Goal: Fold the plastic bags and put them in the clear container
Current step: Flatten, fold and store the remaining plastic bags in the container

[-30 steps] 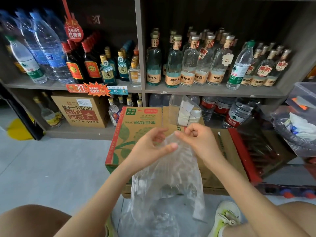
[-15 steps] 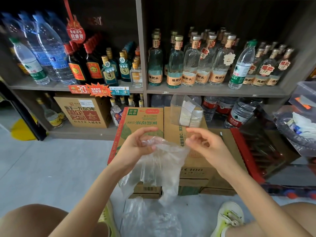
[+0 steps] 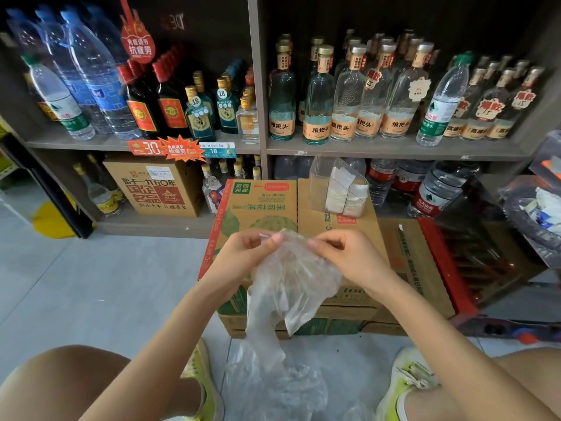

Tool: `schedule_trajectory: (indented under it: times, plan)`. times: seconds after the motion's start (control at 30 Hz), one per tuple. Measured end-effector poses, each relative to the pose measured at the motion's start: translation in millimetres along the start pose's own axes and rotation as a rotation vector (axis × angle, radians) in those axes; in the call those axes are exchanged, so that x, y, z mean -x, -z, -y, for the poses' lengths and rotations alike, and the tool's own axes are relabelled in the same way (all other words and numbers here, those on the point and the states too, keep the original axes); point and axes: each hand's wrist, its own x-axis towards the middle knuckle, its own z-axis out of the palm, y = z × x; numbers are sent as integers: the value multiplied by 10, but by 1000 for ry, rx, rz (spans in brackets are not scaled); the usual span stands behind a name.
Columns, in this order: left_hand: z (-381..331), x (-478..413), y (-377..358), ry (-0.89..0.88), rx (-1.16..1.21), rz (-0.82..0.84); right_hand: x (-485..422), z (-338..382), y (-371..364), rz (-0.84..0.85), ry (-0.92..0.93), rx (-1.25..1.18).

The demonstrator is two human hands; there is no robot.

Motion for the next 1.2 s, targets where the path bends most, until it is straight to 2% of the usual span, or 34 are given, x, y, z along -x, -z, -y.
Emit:
schedule_trajectory:
  times: [0.07, 0.2, 0.3, 0.37, 0.47, 0.57, 0.63, 0.8, 0.87, 1.03, 1.1, 1.2]
  plan:
    - [52, -27, -17, -27, -72, -92, 3, -18, -3, 8, -7, 2]
    - [143, -63, -1, -22, -24, -175, 78, -100, -31, 90, -32, 105]
    - [182, -74, 60, -15, 14, -193, 109, -203, -34, -47, -16, 180]
    - [202, -57, 109, -13, 11, -197, 109, -263, 17, -120, -53, 76]
    - [252, -21, 210, -6, -23, -192, 88, -293, 96, -143, -124, -116]
    - [288, -20, 321, 35, -61, -179, 58, -263, 102, -138, -129, -163]
    - [254, -36, 357, 47, -197, -184, 22, -229, 84, -132, -85, -129]
    - [-11, -138, 49, -12, -353, 97, -112, -45, -65, -37, 41, -38]
    - [-40, -197, -85, -35, -281, 105, -141, -7, -78, -61, 73, -88]
    - [58, -278, -214, -71, -123, -29, -82, -105, 11, -142, 35, -127]
    - [81, -298, -233, -57, -24, -87, -4, -139, 10, -112, -35, -134]
    - [43, -322, -270, -22, 112, -162, 98, -171, -84, 33, -174, -76]
